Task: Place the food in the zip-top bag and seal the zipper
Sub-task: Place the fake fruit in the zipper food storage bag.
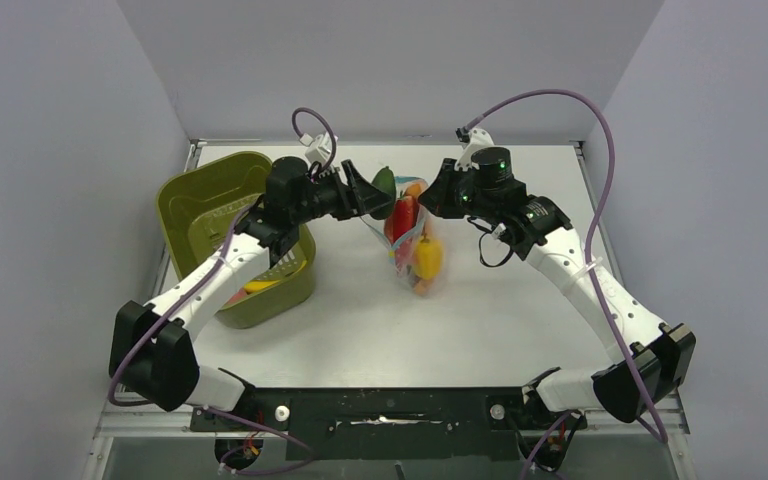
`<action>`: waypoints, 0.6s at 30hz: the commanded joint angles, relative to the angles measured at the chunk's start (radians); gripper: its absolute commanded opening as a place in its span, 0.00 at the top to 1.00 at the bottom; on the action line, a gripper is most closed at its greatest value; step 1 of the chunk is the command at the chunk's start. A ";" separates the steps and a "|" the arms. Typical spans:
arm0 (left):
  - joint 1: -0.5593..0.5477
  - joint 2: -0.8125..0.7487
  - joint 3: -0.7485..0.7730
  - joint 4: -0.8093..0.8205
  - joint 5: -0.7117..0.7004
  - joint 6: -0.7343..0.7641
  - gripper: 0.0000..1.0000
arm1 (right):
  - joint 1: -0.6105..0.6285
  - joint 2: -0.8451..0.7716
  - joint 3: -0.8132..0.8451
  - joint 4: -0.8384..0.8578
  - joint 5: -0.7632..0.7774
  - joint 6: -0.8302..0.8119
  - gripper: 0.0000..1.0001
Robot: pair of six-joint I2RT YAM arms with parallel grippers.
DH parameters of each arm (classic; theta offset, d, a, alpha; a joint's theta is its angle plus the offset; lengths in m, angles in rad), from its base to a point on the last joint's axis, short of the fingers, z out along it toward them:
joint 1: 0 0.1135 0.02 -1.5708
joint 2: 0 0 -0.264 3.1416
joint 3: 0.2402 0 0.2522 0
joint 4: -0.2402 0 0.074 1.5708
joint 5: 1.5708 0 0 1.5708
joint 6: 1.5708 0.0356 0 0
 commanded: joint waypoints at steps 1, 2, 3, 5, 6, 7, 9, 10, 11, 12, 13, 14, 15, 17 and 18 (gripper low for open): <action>-0.029 0.015 0.009 0.105 0.024 -0.015 0.67 | 0.008 -0.005 0.066 0.090 -0.008 0.008 1.00; -0.034 0.020 0.008 0.104 0.024 -0.015 0.67 | 0.008 -0.005 0.066 0.090 -0.006 0.009 1.00; -0.037 0.024 0.008 0.102 0.023 -0.016 0.66 | 0.008 -0.004 0.066 0.092 -0.005 0.010 1.00; -0.043 0.031 0.009 0.098 0.022 -0.011 0.65 | 0.007 -0.003 0.068 0.092 -0.003 0.012 1.00; -0.045 0.034 0.011 0.094 0.023 -0.006 0.63 | 0.008 -0.003 0.068 0.093 -0.004 0.012 1.00; -0.047 0.039 0.012 0.091 0.025 -0.001 0.62 | 0.007 -0.001 0.069 0.093 -0.003 0.012 1.00; -0.049 0.047 0.017 0.077 0.026 0.011 0.58 | 0.008 0.002 0.072 0.094 -0.002 0.009 1.00; -0.051 0.048 0.021 0.070 0.048 0.017 0.56 | 0.008 0.004 0.075 0.091 0.000 0.007 1.00; -0.054 0.049 0.024 0.058 0.047 0.026 0.52 | 0.008 0.004 0.078 0.089 0.002 0.005 1.00; -0.055 0.045 0.027 0.047 0.041 0.036 0.48 | 0.008 0.003 0.079 0.088 0.007 0.004 1.00; -0.056 0.040 0.031 0.036 0.035 0.049 0.45 | 0.007 0.003 0.081 0.086 0.012 0.003 1.00; -0.057 0.036 0.038 0.021 0.034 0.065 0.43 | 0.007 0.001 0.079 0.086 0.016 0.002 1.00; -0.058 0.031 0.045 0.003 0.012 0.079 0.42 | 0.006 -0.001 0.078 0.084 0.018 0.001 1.00; -0.058 0.021 0.062 -0.037 -0.017 0.111 0.38 | 0.006 -0.003 0.075 0.084 0.019 -0.001 1.00; -0.057 0.019 0.069 -0.050 -0.024 0.124 0.36 | 0.005 -0.002 0.073 0.084 0.019 -0.001 1.00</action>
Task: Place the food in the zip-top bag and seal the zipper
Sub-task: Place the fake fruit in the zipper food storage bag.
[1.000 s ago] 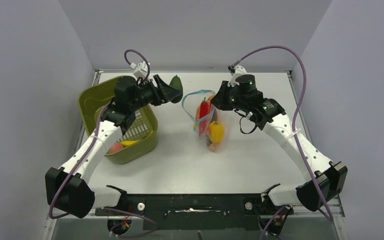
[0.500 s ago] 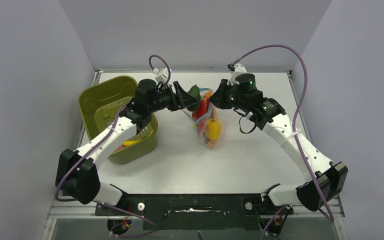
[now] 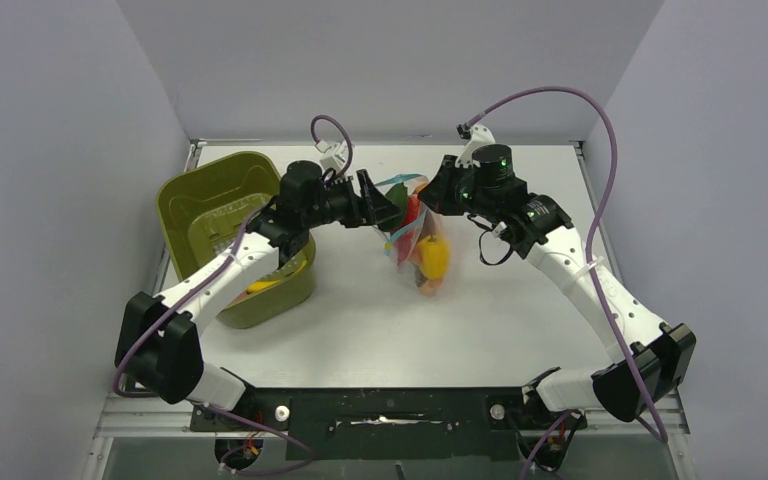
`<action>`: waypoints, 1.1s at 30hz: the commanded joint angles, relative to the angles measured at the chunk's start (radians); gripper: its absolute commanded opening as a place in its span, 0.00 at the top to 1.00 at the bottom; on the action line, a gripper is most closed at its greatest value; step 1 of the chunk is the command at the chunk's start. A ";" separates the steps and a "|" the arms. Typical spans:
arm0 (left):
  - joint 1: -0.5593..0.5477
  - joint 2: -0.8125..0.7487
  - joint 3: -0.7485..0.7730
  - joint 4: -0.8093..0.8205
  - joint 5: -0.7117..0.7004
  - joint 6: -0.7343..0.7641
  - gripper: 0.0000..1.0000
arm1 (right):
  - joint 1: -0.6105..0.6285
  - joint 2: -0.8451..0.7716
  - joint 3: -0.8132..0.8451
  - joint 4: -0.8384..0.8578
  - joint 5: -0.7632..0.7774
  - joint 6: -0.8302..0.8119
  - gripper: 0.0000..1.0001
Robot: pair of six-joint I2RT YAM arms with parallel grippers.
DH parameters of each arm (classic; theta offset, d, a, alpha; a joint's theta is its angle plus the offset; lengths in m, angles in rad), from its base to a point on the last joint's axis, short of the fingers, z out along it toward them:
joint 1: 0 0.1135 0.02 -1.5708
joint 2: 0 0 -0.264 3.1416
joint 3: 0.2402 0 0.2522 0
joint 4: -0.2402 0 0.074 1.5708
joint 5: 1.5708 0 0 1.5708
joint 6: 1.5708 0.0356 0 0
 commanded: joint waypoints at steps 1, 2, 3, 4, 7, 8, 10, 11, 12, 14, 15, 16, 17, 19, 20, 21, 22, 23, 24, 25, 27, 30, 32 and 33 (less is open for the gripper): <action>-0.006 -0.033 0.070 -0.042 -0.037 0.087 0.35 | 0.004 -0.005 0.054 0.075 0.014 -0.008 1.00; -0.004 -0.035 0.074 -0.047 -0.040 0.092 0.33 | 0.003 -0.005 0.054 0.073 0.014 -0.008 1.00; -0.004 -0.036 0.076 -0.049 -0.041 0.094 0.32 | 0.003 -0.006 0.053 0.073 0.012 -0.008 1.00; -0.004 -0.037 0.079 -0.050 -0.043 0.094 0.31 | 0.004 -0.006 0.054 0.073 0.012 -0.009 1.00; -0.004 -0.041 0.097 -0.068 -0.058 0.098 0.30 | 0.003 -0.005 0.054 0.074 0.012 -0.012 1.00; -0.004 -0.046 0.109 -0.085 -0.073 0.102 0.30 | 0.002 -0.005 0.054 0.072 0.012 -0.013 1.00; -0.003 -0.053 0.140 -0.128 -0.120 0.116 0.30 | 0.000 -0.006 0.054 0.067 0.014 -0.016 1.00; -0.003 -0.054 0.171 -0.170 -0.156 0.126 0.30 | -0.002 -0.007 0.054 0.063 0.014 -0.017 1.00; 0.000 -0.056 0.201 -0.217 -0.198 0.136 0.31 | -0.003 -0.008 0.053 0.061 0.014 -0.019 1.00; 0.013 -0.065 0.237 -0.283 -0.264 0.159 0.34 | -0.005 -0.012 0.051 0.056 0.017 -0.025 1.00; 0.022 -0.073 0.246 -0.305 -0.312 0.163 0.35 | -0.006 -0.013 0.052 0.050 0.018 -0.027 1.00; 0.036 -0.084 0.253 -0.333 -0.348 0.160 0.37 | -0.007 -0.013 0.052 0.045 0.021 -0.029 1.00; 0.050 -0.092 0.259 -0.362 -0.387 0.154 0.39 | -0.009 -0.016 0.051 0.041 0.024 -0.031 1.00; 0.093 -0.103 0.262 -0.432 -0.441 0.134 0.43 | -0.010 -0.016 0.049 0.036 0.026 -0.033 1.00; 0.115 -0.106 0.259 -0.464 -0.465 0.123 0.45 | -0.012 -0.016 0.049 0.035 0.025 -0.034 1.00; 0.139 -0.107 0.255 -0.498 -0.487 0.114 0.45 | -0.012 -0.016 0.049 0.033 0.024 -0.035 1.00; 0.167 -0.108 0.248 -0.529 -0.514 0.107 0.46 | -0.012 -0.015 0.049 0.033 0.022 -0.036 1.00; 0.184 -0.108 0.241 -0.561 -0.545 0.102 0.46 | -0.012 -0.014 0.050 0.033 0.020 -0.036 1.00; 0.200 -0.108 0.235 -0.592 -0.578 0.098 0.47 | -0.013 -0.012 0.052 0.033 0.019 -0.038 1.00; 0.213 -0.107 0.227 -0.610 -0.598 0.100 0.47 | -0.013 -0.010 0.055 0.029 0.019 -0.040 1.00; 0.240 -0.103 0.205 -0.612 -0.601 0.123 0.47 | -0.013 -0.003 0.064 0.025 0.023 -0.044 1.00; 0.262 -0.077 0.187 -0.607 -0.601 0.154 0.45 | -0.015 0.004 0.077 0.020 0.026 -0.055 1.00; 0.271 -0.049 0.187 -0.619 -0.608 0.160 0.44 | -0.019 0.012 0.088 0.014 0.026 -0.063 1.00; 0.274 -0.033 0.187 -0.622 -0.602 0.165 0.43 | -0.020 0.018 0.098 0.007 0.026 -0.066 1.00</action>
